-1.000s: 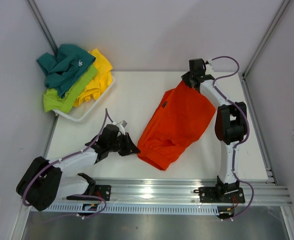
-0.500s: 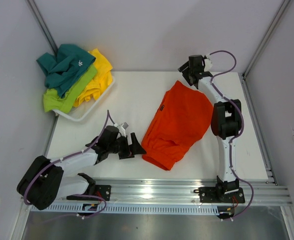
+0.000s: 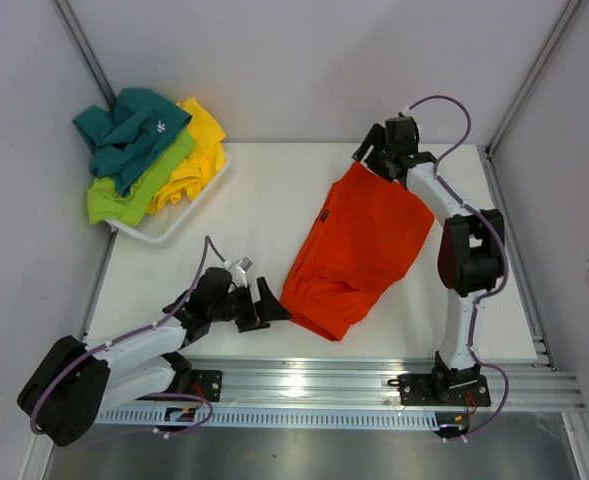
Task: Fold and stack the shorts
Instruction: Fold the shorts
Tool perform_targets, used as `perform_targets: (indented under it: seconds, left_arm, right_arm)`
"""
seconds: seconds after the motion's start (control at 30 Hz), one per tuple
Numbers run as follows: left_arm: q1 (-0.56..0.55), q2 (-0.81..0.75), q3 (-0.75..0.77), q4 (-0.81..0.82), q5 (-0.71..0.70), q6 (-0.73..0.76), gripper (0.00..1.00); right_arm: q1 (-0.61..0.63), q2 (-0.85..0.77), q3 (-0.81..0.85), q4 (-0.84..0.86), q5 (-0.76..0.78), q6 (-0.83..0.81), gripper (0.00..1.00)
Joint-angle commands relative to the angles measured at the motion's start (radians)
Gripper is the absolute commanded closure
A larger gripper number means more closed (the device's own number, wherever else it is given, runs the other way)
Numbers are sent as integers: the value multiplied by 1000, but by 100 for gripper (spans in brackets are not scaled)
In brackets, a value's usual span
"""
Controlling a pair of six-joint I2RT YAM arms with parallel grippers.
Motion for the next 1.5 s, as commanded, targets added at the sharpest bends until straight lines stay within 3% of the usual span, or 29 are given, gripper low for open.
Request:
perform_targets:
  seconds: [0.0,0.13,0.4,0.6,0.7,0.8,1.2,1.47]
  left_arm:
    - [-54,-20,-46,95,-36,-111,1]
    - [-163,-35,-109,248,-143,-229,1]
    - [-256,3,-123,353,-274,-313,0]
    - [-308,124,-101,495,-343,-338,1]
    - [-322,155,-95,541,-377,-324,1]
    - [-335,169,-88,558,-422,-304,1]
    - [-370,267,-46,617,-447,-298,1]
    - [-391,313,-38,629,-467,-304,1]
  right_arm:
    - [7,-222,-168,71,-103,-127,23]
    - [30,-432,-475,143,-134,-152,24]
    - [164,-634,-799,174,-127,-206,29]
    - [263,-744,-957,160,-173,-181,60]
    - [291,-813,-1037,165,-226,-152,72]
    - [331,-862,-1078,152,-243,-134,78]
    - [440,-810,-1218,325,-384,-29,83]
    - [506,-684,-1296,358,-274,37,88]
